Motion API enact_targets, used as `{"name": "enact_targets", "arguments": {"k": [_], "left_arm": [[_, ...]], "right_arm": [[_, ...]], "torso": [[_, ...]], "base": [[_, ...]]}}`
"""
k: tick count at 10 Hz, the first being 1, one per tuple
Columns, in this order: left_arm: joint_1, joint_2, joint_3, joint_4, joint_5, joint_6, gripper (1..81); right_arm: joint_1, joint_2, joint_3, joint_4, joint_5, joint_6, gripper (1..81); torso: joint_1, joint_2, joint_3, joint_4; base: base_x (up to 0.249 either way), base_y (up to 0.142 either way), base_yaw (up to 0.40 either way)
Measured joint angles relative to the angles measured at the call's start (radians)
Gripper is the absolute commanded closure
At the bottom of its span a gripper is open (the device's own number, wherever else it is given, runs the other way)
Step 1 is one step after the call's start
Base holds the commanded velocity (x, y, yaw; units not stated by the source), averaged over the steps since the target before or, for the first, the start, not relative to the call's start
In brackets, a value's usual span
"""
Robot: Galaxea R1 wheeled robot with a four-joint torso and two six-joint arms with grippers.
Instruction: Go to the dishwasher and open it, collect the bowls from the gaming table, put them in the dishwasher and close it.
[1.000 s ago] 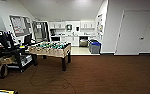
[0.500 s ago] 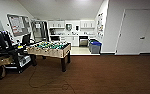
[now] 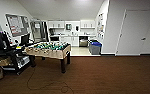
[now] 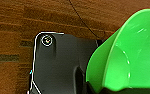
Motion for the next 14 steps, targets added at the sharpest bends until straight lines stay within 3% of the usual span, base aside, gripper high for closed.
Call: {"name": "enact_targets", "arguments": {"k": [14], "left_arm": [[0.002, -0.001, -0.001, 0.000, 0.000, 0.000, 81.1]], "right_arm": [[-0.005, 0.008, -0.005, 0.000, 0.000, 0.000, 81.1]], "torso": [[-0.001, 0.000, 0.000, 0.000]], "base": [[0.130, -0.010, 0.000]]}}
